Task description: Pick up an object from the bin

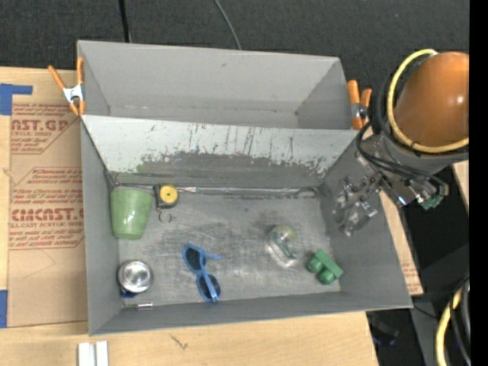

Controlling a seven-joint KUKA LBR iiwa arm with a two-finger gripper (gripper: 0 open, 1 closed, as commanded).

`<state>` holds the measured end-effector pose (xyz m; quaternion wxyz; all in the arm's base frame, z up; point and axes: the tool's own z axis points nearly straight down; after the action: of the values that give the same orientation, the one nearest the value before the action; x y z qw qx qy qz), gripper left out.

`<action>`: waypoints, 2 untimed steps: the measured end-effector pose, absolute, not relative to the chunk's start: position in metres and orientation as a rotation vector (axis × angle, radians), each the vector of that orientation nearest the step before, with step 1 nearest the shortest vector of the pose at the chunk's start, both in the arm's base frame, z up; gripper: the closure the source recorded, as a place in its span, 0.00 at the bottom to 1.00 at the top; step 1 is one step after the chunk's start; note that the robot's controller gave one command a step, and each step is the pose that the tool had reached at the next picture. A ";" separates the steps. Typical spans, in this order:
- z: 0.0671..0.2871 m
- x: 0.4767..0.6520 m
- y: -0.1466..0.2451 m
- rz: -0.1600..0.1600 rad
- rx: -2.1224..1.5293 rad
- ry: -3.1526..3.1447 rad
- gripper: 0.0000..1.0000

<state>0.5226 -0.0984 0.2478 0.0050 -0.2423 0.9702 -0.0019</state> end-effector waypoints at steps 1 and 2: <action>0.244 0.521 -0.098 0.001 -0.759 3.045 0.00; 0.101 0.499 -0.117 0.009 -1.146 2.930 0.00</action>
Offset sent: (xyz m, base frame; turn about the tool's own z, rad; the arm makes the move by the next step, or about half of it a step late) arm 0.0000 0.0000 0.0000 0.0000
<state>0.4987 -0.1175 0.1015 -0.0021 -0.3642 0.9313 0.0027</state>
